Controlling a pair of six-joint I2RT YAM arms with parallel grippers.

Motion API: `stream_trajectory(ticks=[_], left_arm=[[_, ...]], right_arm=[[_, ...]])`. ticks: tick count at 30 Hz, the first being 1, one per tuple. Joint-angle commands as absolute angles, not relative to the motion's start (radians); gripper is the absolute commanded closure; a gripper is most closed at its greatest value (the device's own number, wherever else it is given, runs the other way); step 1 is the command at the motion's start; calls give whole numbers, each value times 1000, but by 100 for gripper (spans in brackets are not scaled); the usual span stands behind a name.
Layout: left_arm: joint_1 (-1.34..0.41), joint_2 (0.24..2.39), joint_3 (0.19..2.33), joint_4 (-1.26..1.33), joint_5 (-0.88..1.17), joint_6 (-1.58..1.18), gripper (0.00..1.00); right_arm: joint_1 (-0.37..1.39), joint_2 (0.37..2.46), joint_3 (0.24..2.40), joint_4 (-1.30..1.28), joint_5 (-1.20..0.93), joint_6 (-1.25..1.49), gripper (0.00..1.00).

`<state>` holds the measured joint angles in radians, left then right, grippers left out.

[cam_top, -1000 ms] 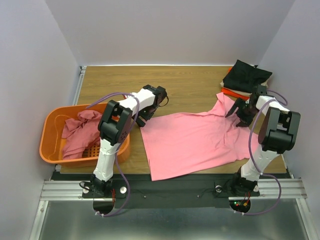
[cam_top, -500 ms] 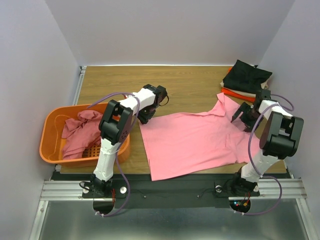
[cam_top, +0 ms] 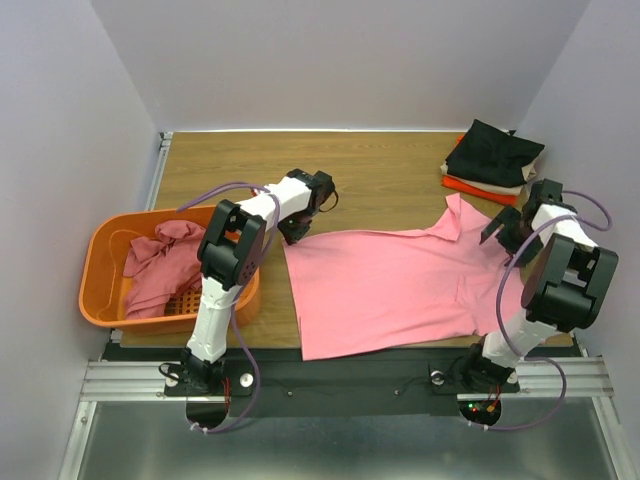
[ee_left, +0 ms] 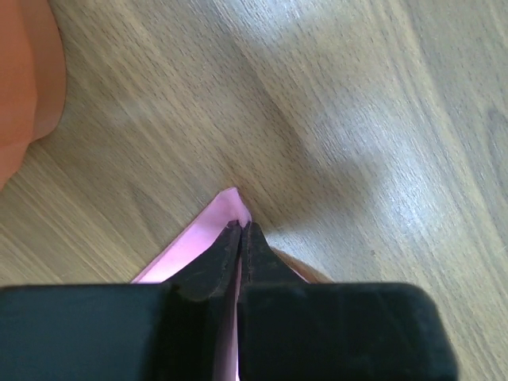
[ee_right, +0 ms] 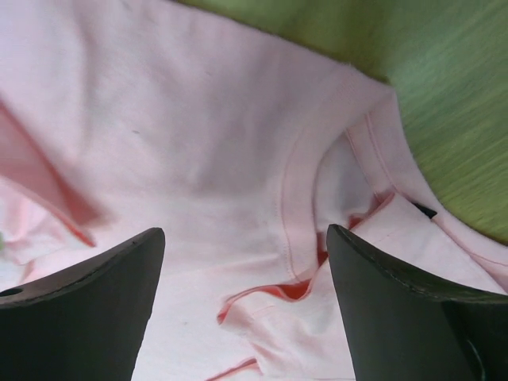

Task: Fold and stack the t-shirts
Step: Fold the tshirt

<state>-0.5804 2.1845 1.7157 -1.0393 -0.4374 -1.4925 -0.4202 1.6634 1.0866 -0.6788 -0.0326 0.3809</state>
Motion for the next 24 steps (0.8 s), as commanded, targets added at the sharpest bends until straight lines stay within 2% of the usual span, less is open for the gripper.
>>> stream_trajectory(ticks=[1, 9, 15, 20, 24], left_arm=[[-574, 2163, 1694, -1039, -436, -1454, 97], [-574, 2137, 1672, -999, -448, -1407, 99], [-578, 2109, 1663, -983, -454, -1387, 100], [-586, 2095, 1658, -974, -453, -1378, 100], [-591, 2088, 1658, -974, -456, -1370, 100]], right_arm=[[-422, 1598, 1193, -695, -28, 361, 12], [-338, 1655, 1423, -704, -101, 345, 12], [-229, 1818, 1645, -704, -88, 330, 14], [-158, 1928, 1730, -704, -75, 321, 16], [-106, 1968, 1718, -704, -52, 302, 18]])
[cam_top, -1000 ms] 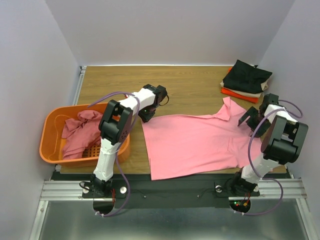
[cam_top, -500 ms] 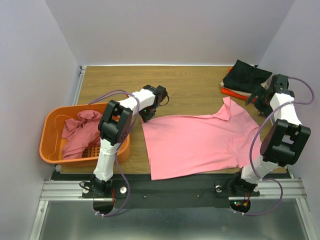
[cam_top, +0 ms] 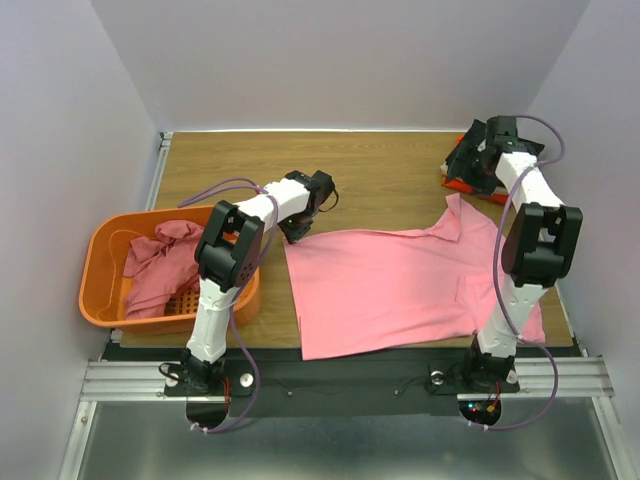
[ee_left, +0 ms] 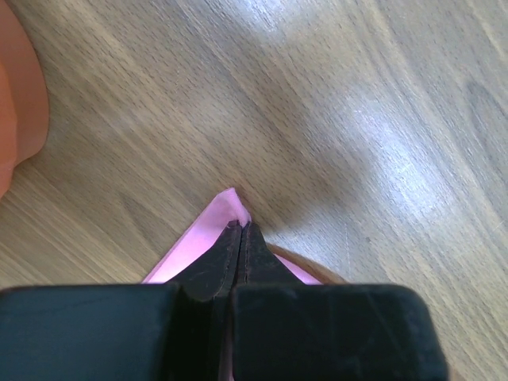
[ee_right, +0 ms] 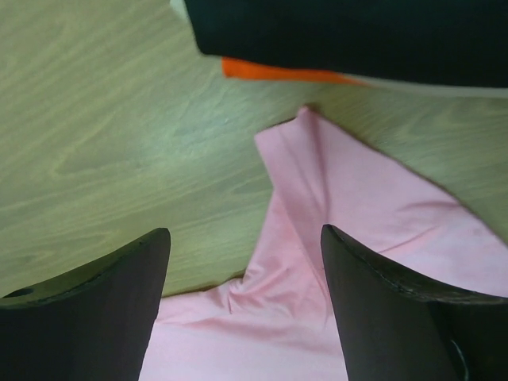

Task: Fold and stack the t-shirts
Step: Fold the tshirt

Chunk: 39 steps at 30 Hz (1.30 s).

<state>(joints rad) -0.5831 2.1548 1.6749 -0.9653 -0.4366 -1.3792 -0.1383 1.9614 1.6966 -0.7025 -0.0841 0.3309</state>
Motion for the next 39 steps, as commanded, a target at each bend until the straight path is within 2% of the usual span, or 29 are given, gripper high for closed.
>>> stream_trajectory(ticks=[1, 17, 23, 29, 33, 39], left_arm=[[-592, 2088, 1660, -974, -457, -1370, 100], [-598, 2083, 1657, -956, -448, -1350, 100], [-598, 2085, 1652, -950, -448, -1342, 100], [-598, 2085, 1655, -950, -451, -1341, 100], [-598, 2086, 1663, -950, -456, -1335, 100], [-598, 2085, 1663, -945, -462, -1321, 100]], right_arm=[[-100, 1971, 1709, -704, -45, 298, 18], [-64, 1993, 1560, -680, 94, 262, 22], [-63, 2019, 1539, -664, 95, 262, 30], [-64, 2031, 1568, -661, 87, 267, 51], [-63, 2043, 1565, -663, 89, 267, 59], [-64, 2048, 1551, -661, 110, 264, 62]])
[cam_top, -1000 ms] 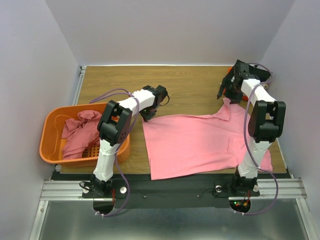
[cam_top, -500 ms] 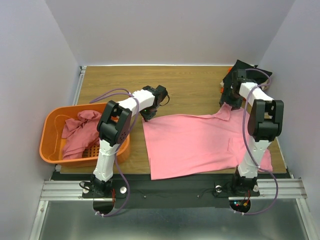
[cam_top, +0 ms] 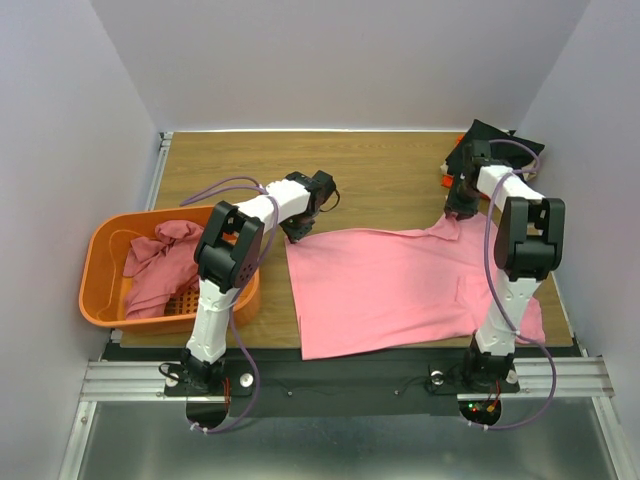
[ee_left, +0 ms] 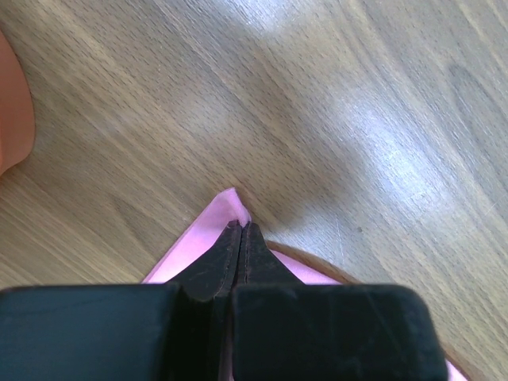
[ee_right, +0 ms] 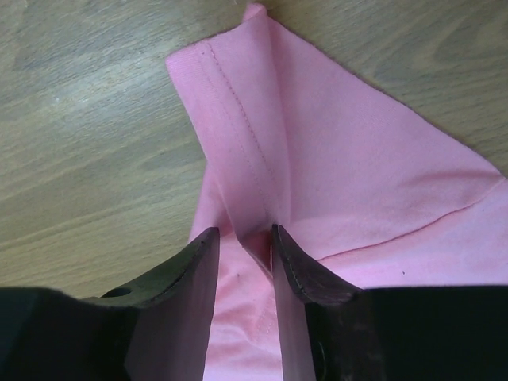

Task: Fold and stack the t-shirts
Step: Fold the tshirt

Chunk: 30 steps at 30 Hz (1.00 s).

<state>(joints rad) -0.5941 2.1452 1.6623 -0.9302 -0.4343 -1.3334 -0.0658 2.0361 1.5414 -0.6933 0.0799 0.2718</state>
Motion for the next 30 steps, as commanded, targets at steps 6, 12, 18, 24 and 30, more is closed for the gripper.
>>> stream_trajectory(ticks=[6, 12, 18, 24, 30], left_arm=[[-598, 2077, 1654, -925, -457, -1301, 100], [-598, 2079, 1660, -910, -446, -1267, 100], [-598, 2060, 1675, -902, -466, -1258, 100], [-592, 2063, 1755, -905, -521, -1212, 100], [-592, 2059, 1841, -888, -577, -1123, 100]], right_arm=[[-64, 2056, 1542, -663, 146, 261, 72], [-64, 2052, 1537, -663, 167, 270, 100], [-64, 2000, 1537, -667, 193, 284, 100], [-83, 1924, 1517, -680, 173, 307, 100], [-89, 1835, 1468, -706, 163, 334, 100]])
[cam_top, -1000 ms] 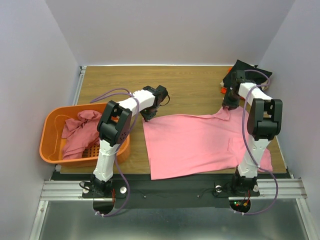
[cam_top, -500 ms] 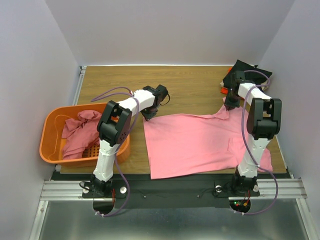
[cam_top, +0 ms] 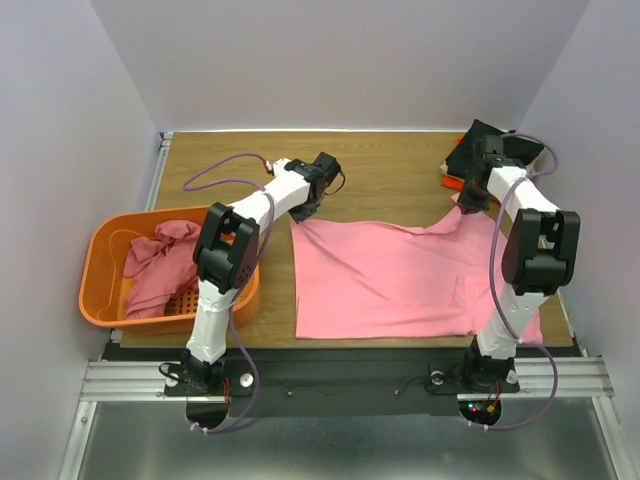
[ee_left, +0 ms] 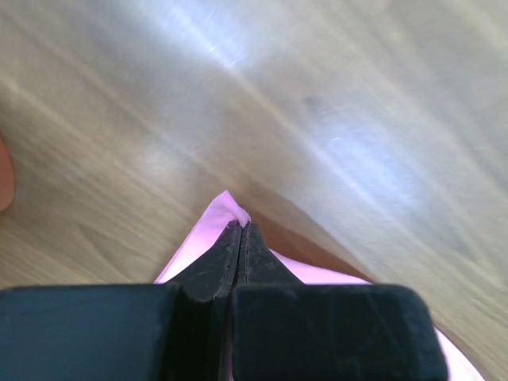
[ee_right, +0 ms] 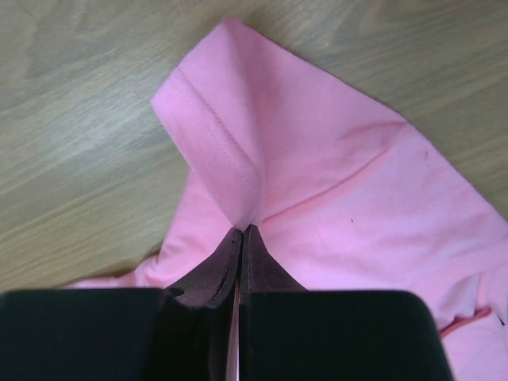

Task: Fold and stack the t-shirts
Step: Fold the tshirt

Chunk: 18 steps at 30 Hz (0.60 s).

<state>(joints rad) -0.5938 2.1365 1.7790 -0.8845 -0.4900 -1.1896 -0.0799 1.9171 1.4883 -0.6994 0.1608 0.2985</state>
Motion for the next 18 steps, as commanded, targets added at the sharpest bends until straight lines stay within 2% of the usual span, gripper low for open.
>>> stream_trajectory(ticks=[1, 10, 18], left_arm=[[-592, 2051, 1830, -879, -580, -1112, 100], [-594, 1947, 1602, -717, -546, -999, 100], [-626, 1922, 1554, -646, -584, -911, 100]], right_arm=[[-89, 1824, 1456, -709, 157, 342, 100], [-113, 1678, 1358, -738, 72, 452, 99], [-126, 1562, 1321, -831, 100, 463, 100]])
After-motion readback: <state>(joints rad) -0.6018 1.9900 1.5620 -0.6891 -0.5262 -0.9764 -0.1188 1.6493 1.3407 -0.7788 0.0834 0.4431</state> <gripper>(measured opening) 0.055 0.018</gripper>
